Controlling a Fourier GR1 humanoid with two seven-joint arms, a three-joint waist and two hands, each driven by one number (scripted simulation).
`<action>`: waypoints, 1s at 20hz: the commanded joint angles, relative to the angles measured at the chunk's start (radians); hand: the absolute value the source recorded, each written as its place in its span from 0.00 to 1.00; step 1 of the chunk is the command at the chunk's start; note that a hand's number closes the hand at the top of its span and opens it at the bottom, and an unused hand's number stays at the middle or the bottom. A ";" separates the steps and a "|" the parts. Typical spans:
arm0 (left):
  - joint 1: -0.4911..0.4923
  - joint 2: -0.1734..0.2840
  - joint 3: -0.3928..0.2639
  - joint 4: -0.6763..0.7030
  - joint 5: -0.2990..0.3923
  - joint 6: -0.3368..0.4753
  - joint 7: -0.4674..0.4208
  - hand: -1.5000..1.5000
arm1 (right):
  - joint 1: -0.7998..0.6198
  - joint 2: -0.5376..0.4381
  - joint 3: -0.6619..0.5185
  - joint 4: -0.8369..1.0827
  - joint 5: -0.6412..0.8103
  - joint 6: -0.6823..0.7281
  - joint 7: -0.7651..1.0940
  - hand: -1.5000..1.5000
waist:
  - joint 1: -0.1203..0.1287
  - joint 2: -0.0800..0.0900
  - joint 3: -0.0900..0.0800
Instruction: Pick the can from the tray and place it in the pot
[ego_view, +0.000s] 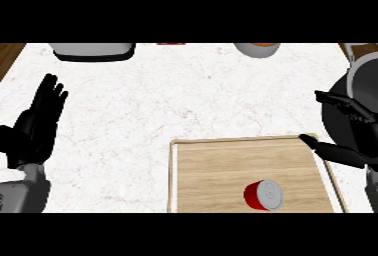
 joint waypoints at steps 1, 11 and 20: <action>0.046 0.010 -0.004 -0.133 0.007 -0.002 0.073 0.50 | 0.163 0.009 -0.022 -0.046 0.034 0.012 -0.201 0.00 | 0.010 0.003 0.008; -0.080 -0.020 -0.007 -0.048 -0.028 0.041 0.112 0.50 | 0.188 -0.292 0.024 -0.433 0.026 0.279 0.260 0.00 | -0.003 0.005 0.004; -0.030 -0.031 -0.017 -0.051 -0.030 0.005 0.060 0.50 | 0.109 -0.371 0.245 -0.676 0.133 0.391 0.715 0.00 | 0.023 0.006 0.004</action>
